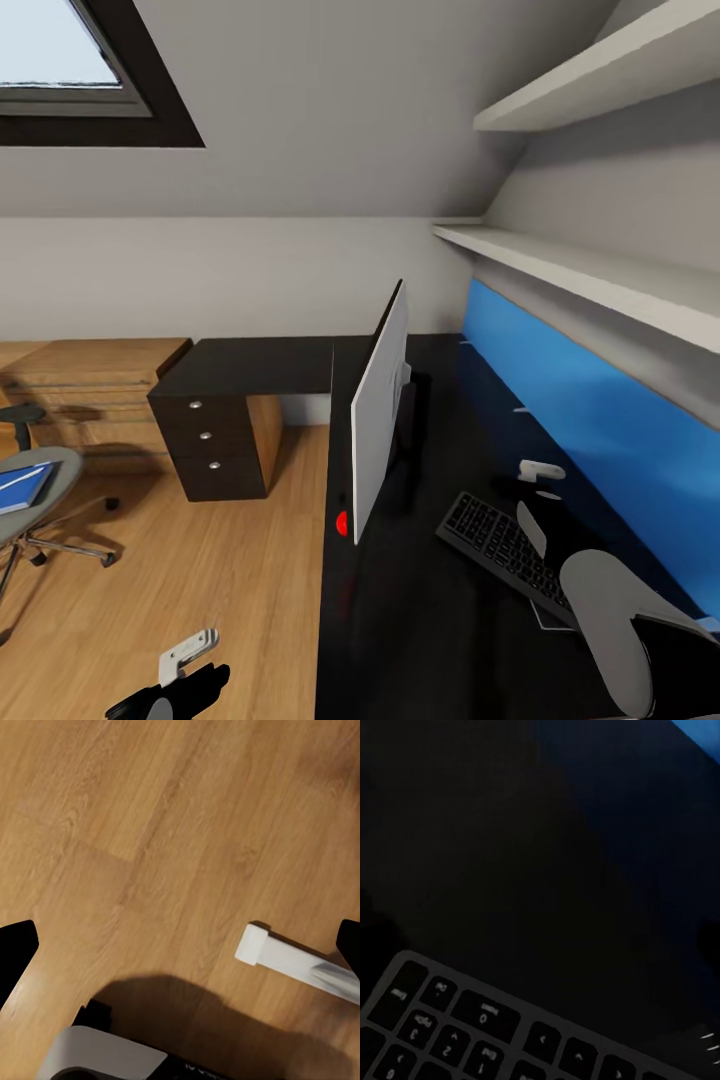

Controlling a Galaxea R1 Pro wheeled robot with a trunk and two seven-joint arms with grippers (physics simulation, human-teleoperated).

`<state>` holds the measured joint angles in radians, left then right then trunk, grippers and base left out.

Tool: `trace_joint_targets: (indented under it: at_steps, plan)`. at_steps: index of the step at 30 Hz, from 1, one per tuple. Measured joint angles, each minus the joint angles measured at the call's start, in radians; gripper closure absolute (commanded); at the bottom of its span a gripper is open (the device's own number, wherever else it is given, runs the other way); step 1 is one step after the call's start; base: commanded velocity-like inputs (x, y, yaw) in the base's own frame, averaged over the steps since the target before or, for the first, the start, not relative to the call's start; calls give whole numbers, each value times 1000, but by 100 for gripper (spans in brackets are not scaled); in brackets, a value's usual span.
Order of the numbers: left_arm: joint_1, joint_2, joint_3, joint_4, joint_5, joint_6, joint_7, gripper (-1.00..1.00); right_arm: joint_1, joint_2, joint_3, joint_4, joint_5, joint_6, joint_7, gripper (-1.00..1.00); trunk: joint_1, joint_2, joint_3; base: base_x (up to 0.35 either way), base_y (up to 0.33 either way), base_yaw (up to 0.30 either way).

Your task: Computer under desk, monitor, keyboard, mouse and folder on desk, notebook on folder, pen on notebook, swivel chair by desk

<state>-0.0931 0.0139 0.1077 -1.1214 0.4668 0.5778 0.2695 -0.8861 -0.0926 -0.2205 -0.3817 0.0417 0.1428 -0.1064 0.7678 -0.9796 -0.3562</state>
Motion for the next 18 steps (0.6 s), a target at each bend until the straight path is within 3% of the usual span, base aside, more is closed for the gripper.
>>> trace_joint_targets:
  at_steps: [18]
  plan:
    - [0,0,0,0,0,-1,0,-100,1,-2,0,6,1,-6,3,-100,69,-126,-56,0,0,0]
